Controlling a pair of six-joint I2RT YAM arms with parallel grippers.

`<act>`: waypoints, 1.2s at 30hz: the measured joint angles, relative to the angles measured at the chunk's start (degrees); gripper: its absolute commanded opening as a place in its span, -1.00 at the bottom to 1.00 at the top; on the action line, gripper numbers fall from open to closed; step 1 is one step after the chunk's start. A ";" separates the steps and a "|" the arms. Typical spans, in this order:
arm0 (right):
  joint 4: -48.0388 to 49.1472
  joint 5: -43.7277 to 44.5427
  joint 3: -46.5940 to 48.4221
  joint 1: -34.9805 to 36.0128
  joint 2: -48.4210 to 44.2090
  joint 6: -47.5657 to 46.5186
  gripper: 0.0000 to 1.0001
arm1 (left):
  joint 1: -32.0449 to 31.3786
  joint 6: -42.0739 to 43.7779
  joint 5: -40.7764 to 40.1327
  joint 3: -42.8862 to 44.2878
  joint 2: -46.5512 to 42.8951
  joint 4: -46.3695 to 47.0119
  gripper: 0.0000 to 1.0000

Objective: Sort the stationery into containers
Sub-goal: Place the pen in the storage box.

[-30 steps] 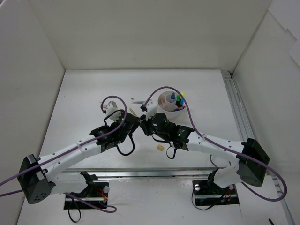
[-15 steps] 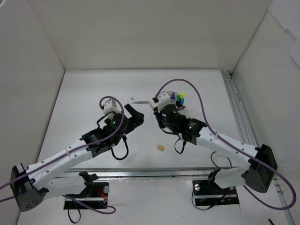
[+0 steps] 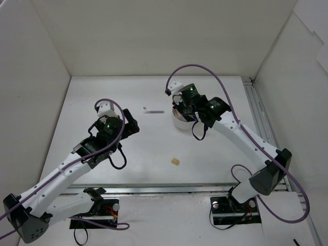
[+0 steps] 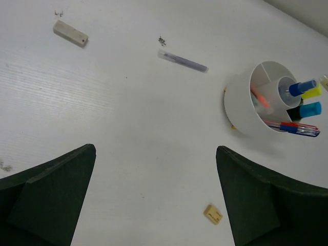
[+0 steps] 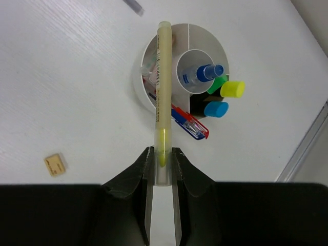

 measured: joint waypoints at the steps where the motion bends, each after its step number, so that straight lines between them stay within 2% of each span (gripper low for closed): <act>1: -1.97 0.35 2.19 0.00 1.95 -1.44 -1.00 | 0.50 0.98 0.39 0.35 0.55 -0.22 0.99; 10: -18.62 6.10 23.08 0.00 21.97 -8.17 -1.00 | 3.26 7.02 4.48 0.70 4.15 -0.87 0.99; 27: -29.31 12.46 39.34 -1.07 39.54 -10.88 -1.00 | 7.17 11.74 9.33 0.87 11.61 0.09 0.99; 30: -30.25 13.09 41.68 -1.07 42.27 -10.93 -0.89 | 8.48 11.78 10.60 0.98 12.39 0.26 0.99; 31: -30.34 13.22 42.27 -1.07 43.08 -10.93 -0.77 | 9.01 11.80 10.93 1.07 12.59 0.24 0.99; 34: -30.51 13.38 43.52 -1.11 44.85 -10.91 -0.74 | 10.08 11.78 12.13 1.29 12.96 0.28 0.99; 36: -30.49 13.38 44.17 -1.09 45.62 -10.91 -0.55 | 10.73 11.78 12.74 1.40 13.16 0.33 0.99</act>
